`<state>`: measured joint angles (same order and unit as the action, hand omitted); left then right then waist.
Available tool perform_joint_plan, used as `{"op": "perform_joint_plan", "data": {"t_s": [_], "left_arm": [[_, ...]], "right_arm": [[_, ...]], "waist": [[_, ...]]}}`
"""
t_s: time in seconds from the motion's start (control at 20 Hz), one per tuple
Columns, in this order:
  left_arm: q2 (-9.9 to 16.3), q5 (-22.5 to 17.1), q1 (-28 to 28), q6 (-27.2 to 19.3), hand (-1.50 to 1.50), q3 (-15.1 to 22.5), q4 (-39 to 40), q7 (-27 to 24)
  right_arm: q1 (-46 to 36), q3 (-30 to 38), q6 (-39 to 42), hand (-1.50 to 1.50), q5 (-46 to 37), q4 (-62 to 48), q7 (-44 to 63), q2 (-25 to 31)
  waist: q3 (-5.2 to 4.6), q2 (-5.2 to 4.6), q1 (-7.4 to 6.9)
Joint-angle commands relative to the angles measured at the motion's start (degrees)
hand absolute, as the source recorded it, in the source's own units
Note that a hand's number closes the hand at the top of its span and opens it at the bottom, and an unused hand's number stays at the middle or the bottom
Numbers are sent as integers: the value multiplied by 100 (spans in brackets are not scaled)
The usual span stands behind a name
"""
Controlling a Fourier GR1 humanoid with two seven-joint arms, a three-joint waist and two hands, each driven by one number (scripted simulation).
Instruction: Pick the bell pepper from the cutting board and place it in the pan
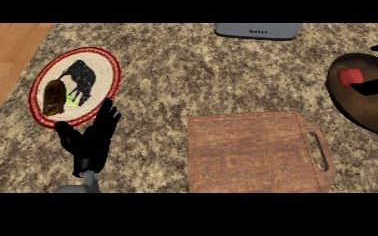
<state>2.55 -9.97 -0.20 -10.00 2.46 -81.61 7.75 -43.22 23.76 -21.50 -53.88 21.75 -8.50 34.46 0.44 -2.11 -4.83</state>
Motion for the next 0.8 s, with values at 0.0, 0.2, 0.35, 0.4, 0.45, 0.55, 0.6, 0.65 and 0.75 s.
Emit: {"op": "perform_joint_plan", "data": {"t_s": [0.0, 0.2, 0.35, 0.4, 0.45, 0.55, 0.6, 0.65, 0.75], "left_arm": [[46, -8, 39, 49, 0, -2, -41, 18], [18, -52, 23, 11, 0, -82, -5, -40], [123, -138, 66, 112, 0, -124, -82, 104], [-61, 14, 94, -18, 0, -7, 118, -105], [-18, -1, 75, -21, 0, -3, 4, 40], [12, -28, 42, -34, 0, -68, -8, 54], [-132, 6, 4, -160, 0, -20, -21, 32], [102, -114, 108, 88, 0, -144, -8, 21], [-48, -44, 90, -70, 0, -72, -21, 24]], "right_arm": [[-229, 156, -56, -150, 126, -488, -511, 72], [-281, 755, 113, -150, 874, -468, -1366, -43], [-463, 1405, 644, -150, 1673, -472, -1817, -163], [-552, 1530, 819, -150, 1810, -504, -1907, -73], [-530, 1685, 1001, -150, 1970, -566, -2004, 30], [-628, 1934, 1560, -150, 2248, -717, -2005, 306], [-529, 2100, 1582, -150, 2415, -779, -2122, 262], [-528, 2247, 1896, -150, 2588, -855, -2114, 368], [-437, 2396, 2540, -150, 2770, -996, -2244, 637]], "waist": [[2, 6, -24], [15, 17, 47], [28, 47, 85], [23, 11, 101], [30, 9, 89], [13, 27, 123], [15, 24, 147], [5, 52, 171], [10, 36, 185]]}}
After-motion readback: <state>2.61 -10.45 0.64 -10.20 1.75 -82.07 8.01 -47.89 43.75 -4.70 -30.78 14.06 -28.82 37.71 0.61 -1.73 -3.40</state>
